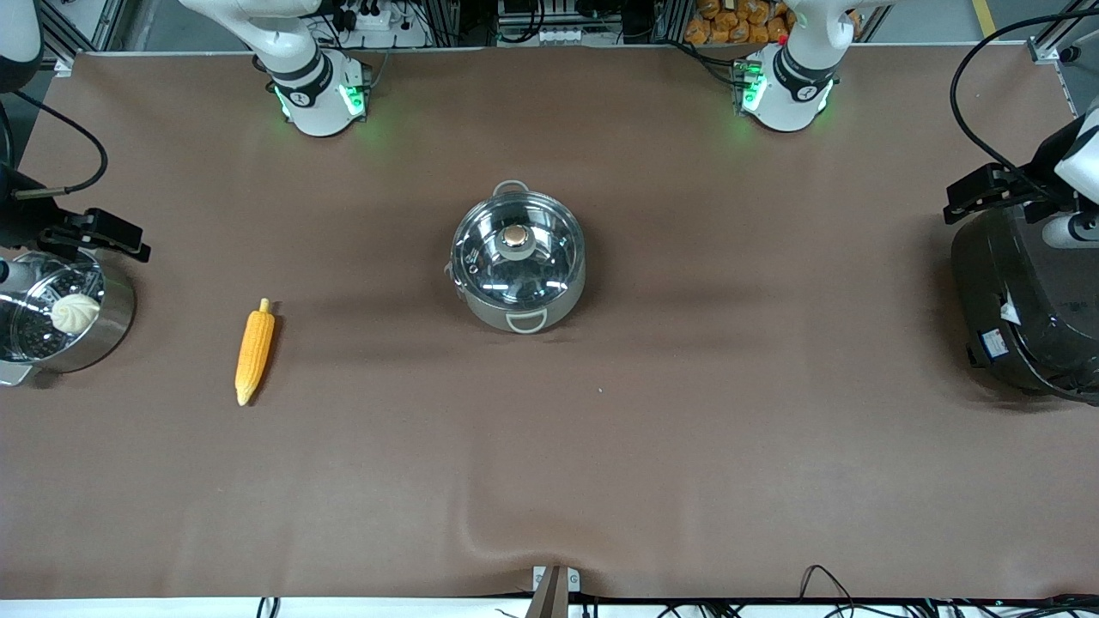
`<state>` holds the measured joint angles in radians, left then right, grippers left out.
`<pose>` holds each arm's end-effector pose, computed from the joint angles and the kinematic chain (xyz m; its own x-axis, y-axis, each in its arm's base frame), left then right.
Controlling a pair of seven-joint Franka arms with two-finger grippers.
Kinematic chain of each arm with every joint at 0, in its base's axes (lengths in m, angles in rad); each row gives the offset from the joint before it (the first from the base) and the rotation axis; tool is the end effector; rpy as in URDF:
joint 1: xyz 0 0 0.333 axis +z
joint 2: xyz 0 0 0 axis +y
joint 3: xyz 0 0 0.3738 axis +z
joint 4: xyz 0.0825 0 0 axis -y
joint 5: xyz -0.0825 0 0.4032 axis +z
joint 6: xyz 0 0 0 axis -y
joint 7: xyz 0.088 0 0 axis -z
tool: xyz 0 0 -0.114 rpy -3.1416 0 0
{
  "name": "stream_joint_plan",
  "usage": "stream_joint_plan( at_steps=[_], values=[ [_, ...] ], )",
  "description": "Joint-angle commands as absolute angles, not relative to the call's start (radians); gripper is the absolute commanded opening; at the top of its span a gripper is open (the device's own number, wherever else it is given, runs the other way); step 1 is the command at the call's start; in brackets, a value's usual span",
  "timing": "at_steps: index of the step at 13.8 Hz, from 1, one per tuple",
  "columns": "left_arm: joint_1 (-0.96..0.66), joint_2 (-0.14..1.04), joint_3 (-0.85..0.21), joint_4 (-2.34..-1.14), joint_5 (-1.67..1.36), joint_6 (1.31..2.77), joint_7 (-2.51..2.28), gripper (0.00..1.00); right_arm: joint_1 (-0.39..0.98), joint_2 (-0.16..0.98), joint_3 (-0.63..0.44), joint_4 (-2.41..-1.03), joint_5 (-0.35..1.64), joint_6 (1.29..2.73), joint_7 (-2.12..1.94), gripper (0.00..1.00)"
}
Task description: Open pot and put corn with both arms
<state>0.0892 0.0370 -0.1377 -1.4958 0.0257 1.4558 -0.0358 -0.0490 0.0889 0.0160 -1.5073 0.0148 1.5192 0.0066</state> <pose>0.5745 -0.0229 0.6810 0.9971 -0.0099 -0.0758 -0.0117 -0.9997 -0.0233 0.5992 -0.0185 0.6498 0.9963 -0.0387 -0.0770 -0.0400 -0.9991 -0.0157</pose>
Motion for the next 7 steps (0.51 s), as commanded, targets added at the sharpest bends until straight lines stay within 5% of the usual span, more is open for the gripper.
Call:
stream_joint_plan(
  at_steps=[1,7],
  values=[
    [0.091,0.034,-0.138,-1.488,0.003,1.448,-0.044,1.00,-0.058,0.083,0.021,-1.479,0.018,1.471,0.018,1.00],
    [0.084,0.040,-0.166,-1.485,-0.017,1.475,-0.034,1.00,-0.060,0.083,0.021,-1.479,0.021,1.473,0.018,1.00]
  ],
)
